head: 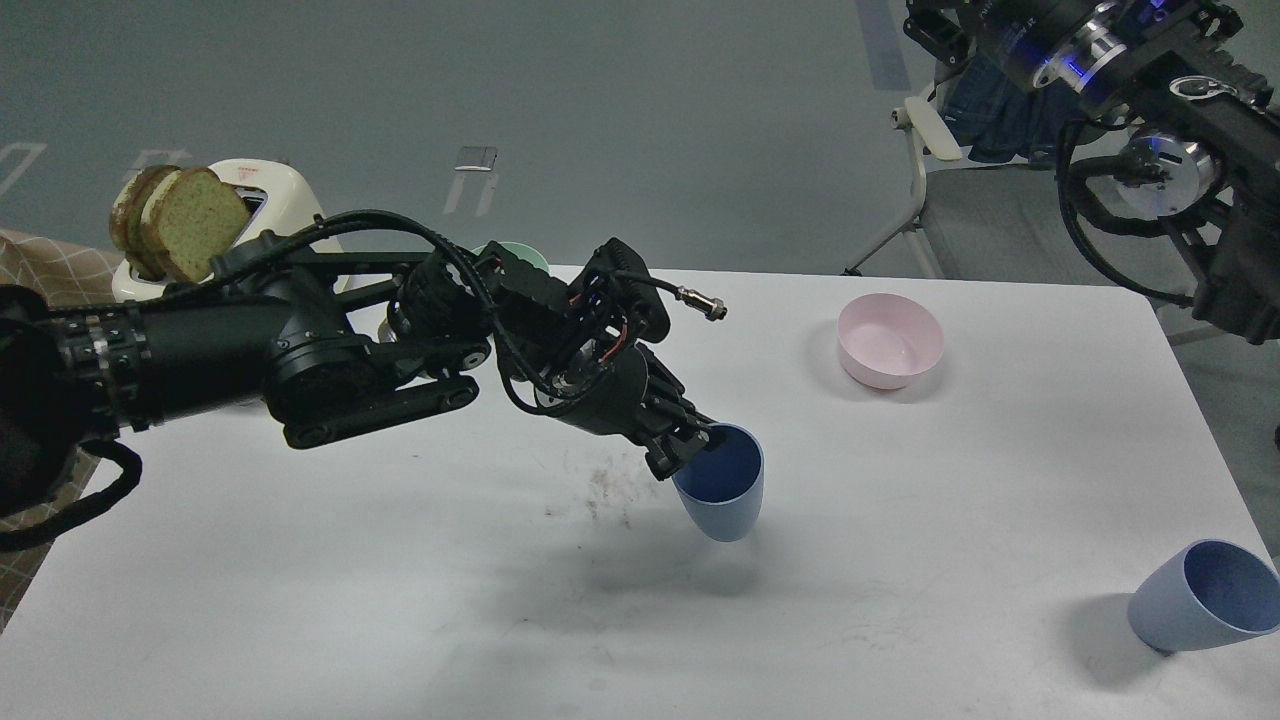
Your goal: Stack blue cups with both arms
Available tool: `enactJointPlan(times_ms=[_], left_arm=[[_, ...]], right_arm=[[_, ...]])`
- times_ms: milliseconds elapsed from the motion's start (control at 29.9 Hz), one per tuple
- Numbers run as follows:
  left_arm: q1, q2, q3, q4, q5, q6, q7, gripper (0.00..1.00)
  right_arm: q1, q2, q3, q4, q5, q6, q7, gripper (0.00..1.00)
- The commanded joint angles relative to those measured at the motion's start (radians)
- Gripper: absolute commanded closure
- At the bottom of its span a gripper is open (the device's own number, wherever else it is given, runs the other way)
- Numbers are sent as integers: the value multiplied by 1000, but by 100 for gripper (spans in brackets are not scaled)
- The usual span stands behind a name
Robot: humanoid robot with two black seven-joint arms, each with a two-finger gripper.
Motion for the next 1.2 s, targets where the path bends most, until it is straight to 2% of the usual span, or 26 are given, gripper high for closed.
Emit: enactJointPlan(times_ms=[0, 267, 301, 334, 368, 401, 434, 468, 535, 702, 869, 969, 1069, 1136, 1170], left_arm=[[-16, -59, 33, 64, 24, 0, 0, 100], [-40, -81, 42, 69, 11, -4, 0, 100], [-40, -87, 42, 69, 8, -4, 0, 95], [-40, -90, 41, 69, 8, -4, 0, 83], [-37, -98, 37, 69, 7, -4, 0, 51], [-37, -98, 37, 69, 7, -4, 0, 51], [-36, -107, 34, 67, 2, -4, 0, 24], [-37, -109, 34, 67, -13, -4, 0, 15], [-48, -109, 33, 64, -41, -4, 0, 10], [-122, -93, 10, 47, -157, -4, 0, 6], [-231, -3, -113, 32, -451, -4, 1, 5], [-237, 80, -226, 47, -701, -4, 7, 4], [-217, 143, -306, 73, -858, -4, 41, 4], [-144, 201, -349, 118, -985, -4, 46, 4], [-124, 209, -358, 128, -1013, 8, 44, 4]], right_arm=[[-5, -1, 0, 1, 0, 0, 0, 0], [-19, 1, 0, 1, 0, 0, 0, 0], [-19, 1, 0, 1, 0, 0, 0, 0], [-19, 1, 0, 1, 0, 0, 0, 0], [-20, 1, 0, 1, 0, 0, 0, 0], [-20, 1, 0, 1, 0, 0, 0, 0], [-20, -1, 0, 1, 0, 0, 0, 0], [-20, -1, -1, 1, 0, 0, 0, 0], [-20, -1, -3, 1, -4, 0, 0, 0], [-17, -24, -9, 10, -11, 0, 0, 0], [4, -163, -139, 127, -26, 0, 0, 0], [21, -347, -186, 306, -101, 0, 0, 0], [15, -514, -189, 430, -214, 0, 0, 0], [0, -693, -192, 559, -317, 0, 0, 0], [-8, -738, -195, 591, -343, 0, 0, 0]])
